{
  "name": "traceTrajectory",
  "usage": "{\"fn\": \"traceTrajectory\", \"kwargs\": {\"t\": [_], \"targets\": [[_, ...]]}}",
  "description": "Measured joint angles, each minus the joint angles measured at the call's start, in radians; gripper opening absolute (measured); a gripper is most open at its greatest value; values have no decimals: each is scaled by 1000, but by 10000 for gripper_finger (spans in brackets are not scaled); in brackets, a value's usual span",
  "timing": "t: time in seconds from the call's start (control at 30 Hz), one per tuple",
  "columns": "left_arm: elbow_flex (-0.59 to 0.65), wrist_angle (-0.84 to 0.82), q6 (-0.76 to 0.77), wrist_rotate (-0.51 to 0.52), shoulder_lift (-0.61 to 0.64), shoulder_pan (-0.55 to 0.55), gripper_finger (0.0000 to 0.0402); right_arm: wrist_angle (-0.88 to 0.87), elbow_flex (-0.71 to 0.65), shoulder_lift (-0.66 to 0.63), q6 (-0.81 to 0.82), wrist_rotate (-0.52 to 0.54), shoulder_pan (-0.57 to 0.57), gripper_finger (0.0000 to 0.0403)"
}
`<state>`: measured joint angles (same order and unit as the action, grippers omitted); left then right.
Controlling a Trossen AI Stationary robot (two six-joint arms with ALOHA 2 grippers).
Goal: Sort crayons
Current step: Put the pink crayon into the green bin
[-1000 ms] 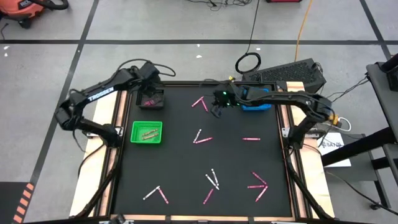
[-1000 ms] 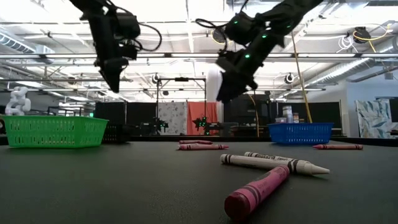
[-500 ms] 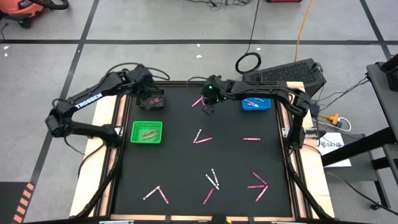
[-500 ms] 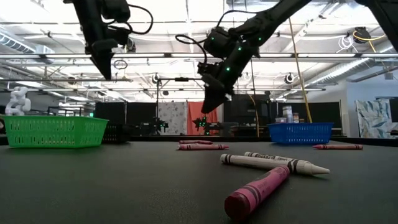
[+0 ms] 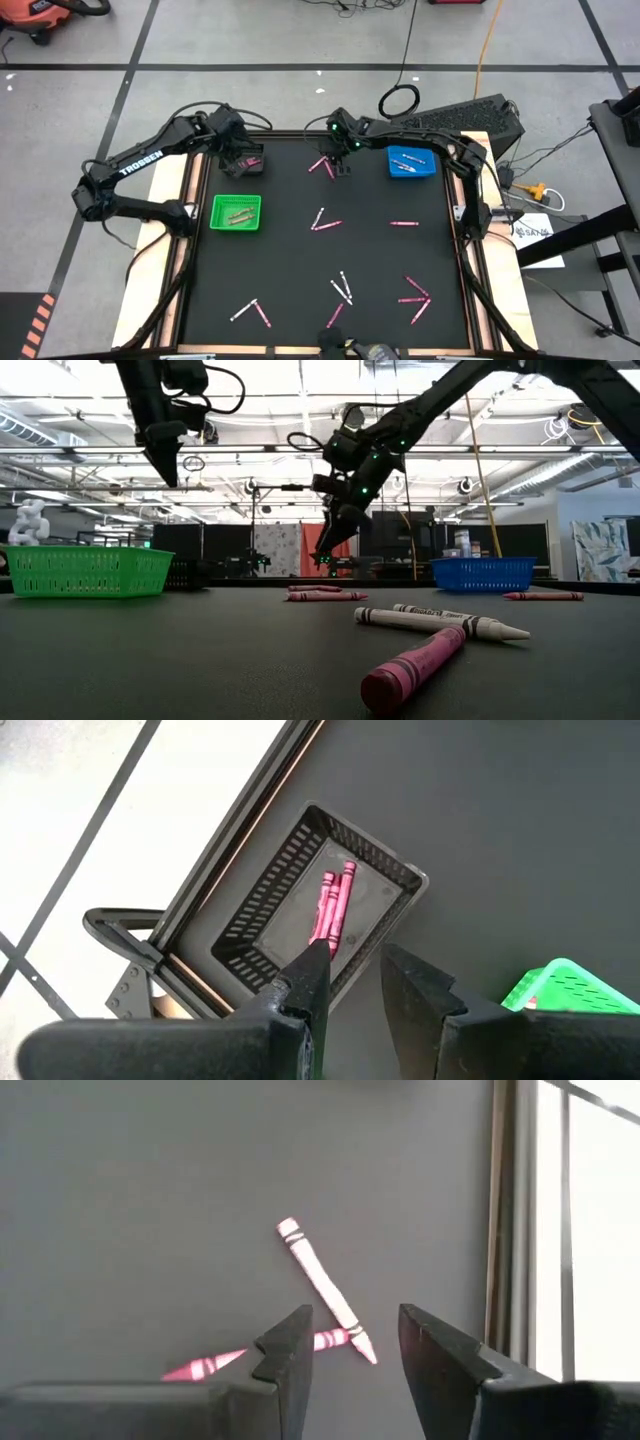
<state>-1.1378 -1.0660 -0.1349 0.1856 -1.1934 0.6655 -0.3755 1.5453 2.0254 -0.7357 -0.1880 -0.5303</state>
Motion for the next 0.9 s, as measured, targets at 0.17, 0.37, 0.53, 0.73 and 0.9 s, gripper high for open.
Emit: {"fn": "traceTrajectory", "kwargs": {"t": [0.17,0.37,0.53,0.73,0.9], "targets": [[0,0,2,0,0,0,89,-89,79,71,-111,0,4,135],[0,1,16,0,0,0,89,-186,215,155,-133,-3,8,135],[0,1,24,0,0,0,89,-261,294,203,-152,-51,11,135],[0,1,24,0,0,0,89,-261,311,218,-183,-58,15,135],[0,2,24,0,0,0,89,-254,312,221,-189,-91,17,135]]}}
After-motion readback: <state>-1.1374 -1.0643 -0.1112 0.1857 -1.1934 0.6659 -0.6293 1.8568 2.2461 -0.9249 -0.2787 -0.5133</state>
